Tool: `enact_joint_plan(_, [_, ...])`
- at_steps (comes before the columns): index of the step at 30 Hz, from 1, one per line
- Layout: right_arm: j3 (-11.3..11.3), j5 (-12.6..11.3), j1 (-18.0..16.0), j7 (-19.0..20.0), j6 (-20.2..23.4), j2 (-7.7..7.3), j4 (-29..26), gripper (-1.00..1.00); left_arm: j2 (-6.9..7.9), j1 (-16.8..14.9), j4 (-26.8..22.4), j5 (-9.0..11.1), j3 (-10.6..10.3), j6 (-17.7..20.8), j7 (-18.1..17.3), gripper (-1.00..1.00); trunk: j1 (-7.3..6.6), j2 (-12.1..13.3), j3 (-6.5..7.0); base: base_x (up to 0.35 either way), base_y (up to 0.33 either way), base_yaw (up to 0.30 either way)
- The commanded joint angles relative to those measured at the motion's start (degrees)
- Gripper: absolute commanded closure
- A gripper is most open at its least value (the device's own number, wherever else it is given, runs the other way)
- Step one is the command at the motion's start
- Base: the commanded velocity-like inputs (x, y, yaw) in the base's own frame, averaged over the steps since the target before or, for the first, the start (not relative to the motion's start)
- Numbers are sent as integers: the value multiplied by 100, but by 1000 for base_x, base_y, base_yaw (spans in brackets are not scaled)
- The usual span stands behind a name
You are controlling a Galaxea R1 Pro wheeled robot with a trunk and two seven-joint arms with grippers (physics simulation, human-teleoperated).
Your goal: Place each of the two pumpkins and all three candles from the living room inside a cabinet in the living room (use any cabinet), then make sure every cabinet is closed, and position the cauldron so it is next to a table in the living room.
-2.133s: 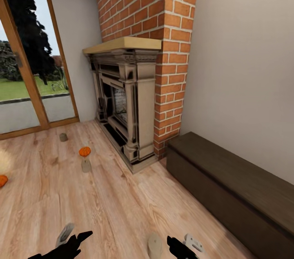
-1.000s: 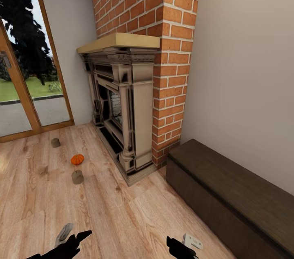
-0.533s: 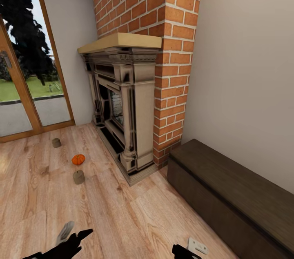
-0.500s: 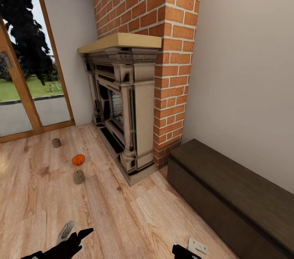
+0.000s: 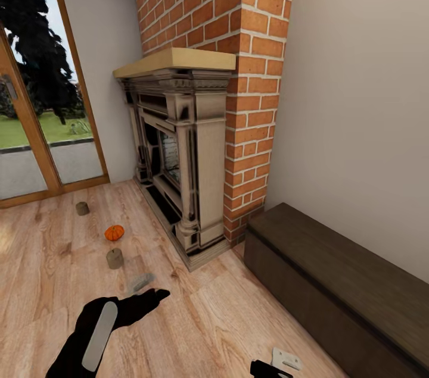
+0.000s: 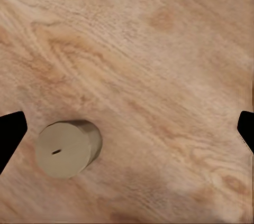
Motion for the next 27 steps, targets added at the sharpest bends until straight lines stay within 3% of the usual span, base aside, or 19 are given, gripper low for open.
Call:
enact_joint_plan(1, [48,16,-3,-20,9,3,2,-100,-34,3,8,47,-122,15,97,-100,-1,-3,-6,0,0,0])
enact_joint_plan(4, [49,139,-3,-18,50,6,0,-100,-61,32,38,75,-306,-124,196,-100,-1,-3,-6,0,0,0])
enact_joint_plan(10, [49,170,-3,29,60,21,-9,-100,40,89,39,98,-338,-183,116,-100,-1,-3,-6,0,0,0])
enact_joint_plan(17, [246,171,-3,67,54,26,-15,-100,81,181,40,102,-45,-188,-339,-100,-1,-3,-6,0,0,0])
enact_joint_plan(27, [294,171,-3,68,49,24,-16,-100,83,206,72,94,16,-189,-427,-100,-1,-3,-6,-86,176,0])
